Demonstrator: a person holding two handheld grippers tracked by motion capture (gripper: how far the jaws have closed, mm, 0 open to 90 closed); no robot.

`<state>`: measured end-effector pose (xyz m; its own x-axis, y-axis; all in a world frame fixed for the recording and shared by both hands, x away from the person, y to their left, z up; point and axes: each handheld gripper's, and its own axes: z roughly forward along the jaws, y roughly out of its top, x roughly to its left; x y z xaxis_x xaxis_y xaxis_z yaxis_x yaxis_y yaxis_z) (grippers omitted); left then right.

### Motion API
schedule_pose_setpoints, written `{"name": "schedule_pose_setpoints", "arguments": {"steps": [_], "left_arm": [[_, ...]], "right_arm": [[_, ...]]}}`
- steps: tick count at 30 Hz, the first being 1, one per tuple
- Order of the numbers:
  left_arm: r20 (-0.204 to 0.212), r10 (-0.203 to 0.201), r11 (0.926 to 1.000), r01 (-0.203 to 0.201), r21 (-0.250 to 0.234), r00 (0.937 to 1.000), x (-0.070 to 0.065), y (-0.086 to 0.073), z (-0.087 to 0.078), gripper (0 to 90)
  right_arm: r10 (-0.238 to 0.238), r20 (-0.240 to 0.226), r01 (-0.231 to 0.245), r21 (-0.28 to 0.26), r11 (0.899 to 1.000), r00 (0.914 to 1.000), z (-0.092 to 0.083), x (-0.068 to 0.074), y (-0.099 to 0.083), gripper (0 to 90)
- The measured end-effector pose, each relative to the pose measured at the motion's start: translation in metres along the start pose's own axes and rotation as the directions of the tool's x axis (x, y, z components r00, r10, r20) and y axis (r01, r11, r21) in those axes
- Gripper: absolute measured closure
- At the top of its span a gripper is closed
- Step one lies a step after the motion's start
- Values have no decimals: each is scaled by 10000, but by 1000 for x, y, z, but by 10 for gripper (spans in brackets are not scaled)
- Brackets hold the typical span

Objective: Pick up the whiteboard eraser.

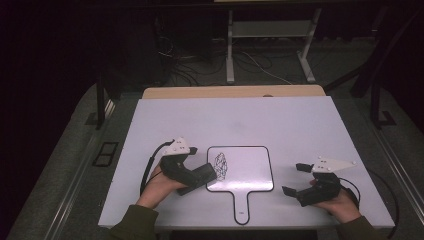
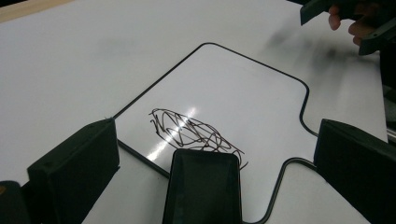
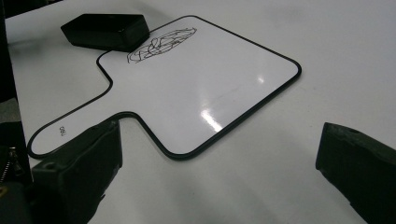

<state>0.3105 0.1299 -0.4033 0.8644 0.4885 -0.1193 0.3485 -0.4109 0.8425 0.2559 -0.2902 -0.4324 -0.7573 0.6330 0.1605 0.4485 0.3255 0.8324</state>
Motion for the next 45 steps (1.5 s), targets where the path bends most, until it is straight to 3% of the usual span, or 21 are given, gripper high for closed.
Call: {"name": "schedule_pose_setpoints", "arguments": {"steps": [10, 21, 37, 45], "left_arm": [[4, 573, 9956, -571, 739, 9984, -8, -3, 8, 41], [-67, 739, 9854, -720, 1543, 9972, -4, -13, 7, 125], [-193, 1044, 9540, -947, 2845, 9943, -2, -24, 8, 191], [-259, 1092, 9451, -957, 3124, 9937, 0, -27, 9, 219]], "right_arm": [[-50, -119, 51, 75, 10000, 9999, 2, 3, 0, 0], [-140, -160, 144, 203, 9997, 9998, 3, 2, -1, 0], [-173, -149, 176, 249, 9995, 9997, 3, 1, -1, 0], [-165, -150, 169, 284, 9995, 9998, 3, 1, -1, 0]]}}
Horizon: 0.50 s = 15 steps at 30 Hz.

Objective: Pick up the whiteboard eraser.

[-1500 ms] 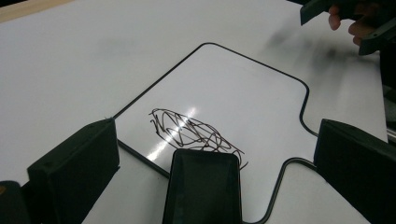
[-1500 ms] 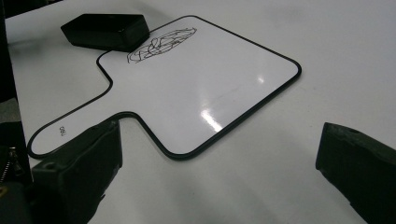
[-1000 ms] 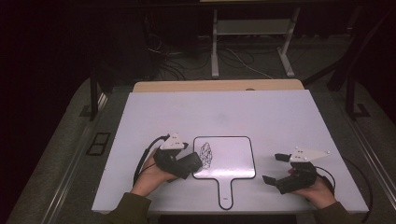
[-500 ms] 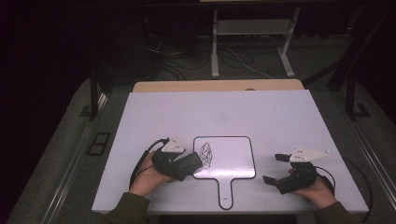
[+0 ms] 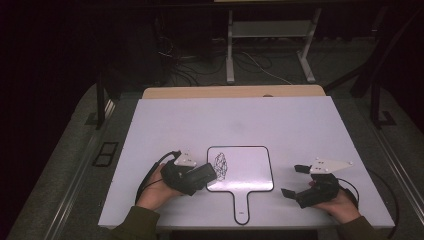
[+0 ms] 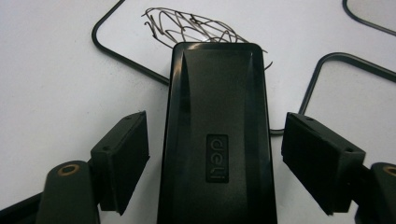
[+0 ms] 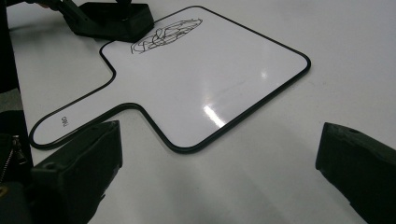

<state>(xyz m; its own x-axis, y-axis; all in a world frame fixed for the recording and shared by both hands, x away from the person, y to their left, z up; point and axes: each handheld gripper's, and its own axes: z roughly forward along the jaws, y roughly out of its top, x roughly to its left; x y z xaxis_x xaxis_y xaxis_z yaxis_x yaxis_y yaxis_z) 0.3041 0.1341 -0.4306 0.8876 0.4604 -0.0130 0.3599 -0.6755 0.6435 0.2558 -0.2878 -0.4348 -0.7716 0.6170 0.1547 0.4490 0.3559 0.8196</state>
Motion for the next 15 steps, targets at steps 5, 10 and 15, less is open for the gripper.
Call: {"name": "schedule_pose_setpoints", "arguments": {"steps": [5, 10, 15], "left_arm": [[-8, 31, 9998, -31, 173, 10000, 1, -1, 2, 245], [92, 10, 9998, -12, 202, 10000, 2, -2, 1, 278], [196, 87, 9995, -92, 296, 9998, 2, -2, 2, 319]], "right_arm": [[-49, 10, 49, 8, 10000, 10000, 0, 0, 0, 0], [-26, -1, 26, 13, 10000, 10000, 0, 0, 0, 0], [-85, -27, 85, 60, 9999, 10000, 0, 0, 0, 0]]}}
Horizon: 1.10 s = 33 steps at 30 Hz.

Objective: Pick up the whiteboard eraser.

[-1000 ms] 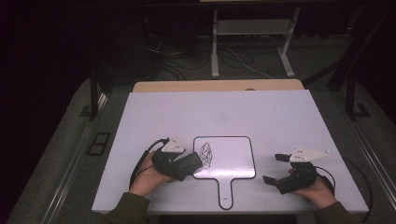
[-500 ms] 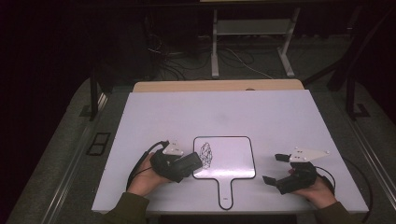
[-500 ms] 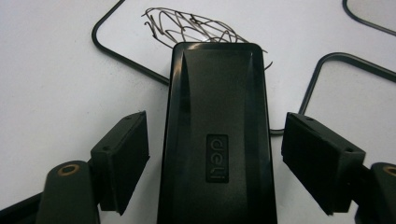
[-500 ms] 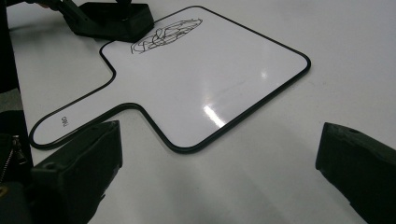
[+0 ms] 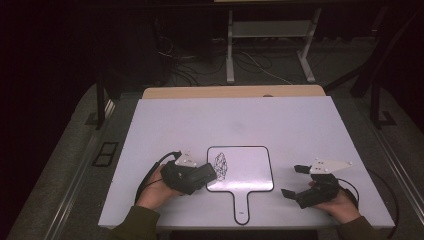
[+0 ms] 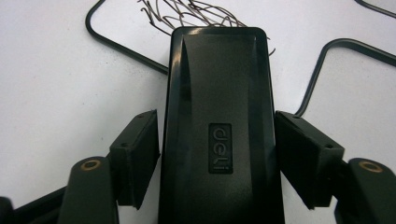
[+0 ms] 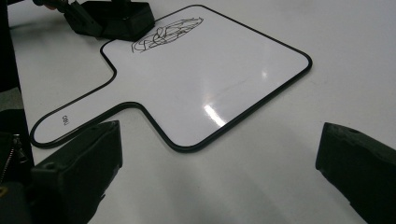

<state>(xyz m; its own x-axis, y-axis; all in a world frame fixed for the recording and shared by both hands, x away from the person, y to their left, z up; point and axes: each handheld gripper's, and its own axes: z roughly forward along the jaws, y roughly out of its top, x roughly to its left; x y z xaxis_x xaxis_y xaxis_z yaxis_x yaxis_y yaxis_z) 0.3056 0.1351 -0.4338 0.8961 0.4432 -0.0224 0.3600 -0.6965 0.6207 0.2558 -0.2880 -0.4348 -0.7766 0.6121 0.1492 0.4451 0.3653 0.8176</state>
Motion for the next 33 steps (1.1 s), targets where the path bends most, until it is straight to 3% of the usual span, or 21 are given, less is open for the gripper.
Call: {"name": "schedule_pose_setpoints", "arguments": {"steps": [13, 33], "left_arm": [[130, 100, 9999, -100, 45, 9999, 2, -1, 0, 381], [363, -416, 9991, 413, 104, 9985, 6, 1, -4, 387]], "right_arm": [[65, 11, -65, -35, 10000, 10000, 0, 0, 0, 0], [112, 64, -112, -23, 9999, 9999, 0, -1, -1, 0]]}}
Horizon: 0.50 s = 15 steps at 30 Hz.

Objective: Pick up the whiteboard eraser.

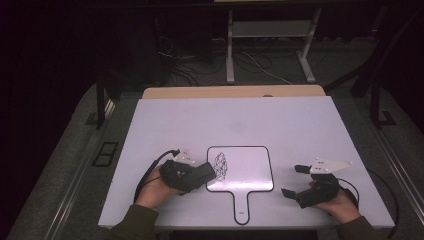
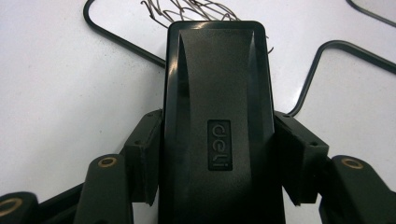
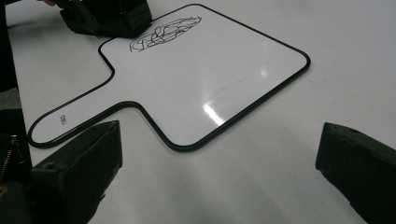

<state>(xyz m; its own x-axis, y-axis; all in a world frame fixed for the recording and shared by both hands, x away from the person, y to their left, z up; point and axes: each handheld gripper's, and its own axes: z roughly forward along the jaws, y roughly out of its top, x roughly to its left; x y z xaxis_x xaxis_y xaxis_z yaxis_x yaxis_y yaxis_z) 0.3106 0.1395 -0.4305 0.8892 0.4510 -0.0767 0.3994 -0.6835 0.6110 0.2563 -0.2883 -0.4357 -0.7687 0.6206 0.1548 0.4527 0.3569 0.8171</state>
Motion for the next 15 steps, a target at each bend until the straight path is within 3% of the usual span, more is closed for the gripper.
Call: {"name": "schedule_pose_setpoints", "arguments": {"steps": [15], "left_arm": [[-180, -512, 9980, 505, -392, 9985, 3, 3, -8, 387]], "right_arm": [[105, 72, -105, 30, 9999, 9999, 3, -4, -1, 0]]}}
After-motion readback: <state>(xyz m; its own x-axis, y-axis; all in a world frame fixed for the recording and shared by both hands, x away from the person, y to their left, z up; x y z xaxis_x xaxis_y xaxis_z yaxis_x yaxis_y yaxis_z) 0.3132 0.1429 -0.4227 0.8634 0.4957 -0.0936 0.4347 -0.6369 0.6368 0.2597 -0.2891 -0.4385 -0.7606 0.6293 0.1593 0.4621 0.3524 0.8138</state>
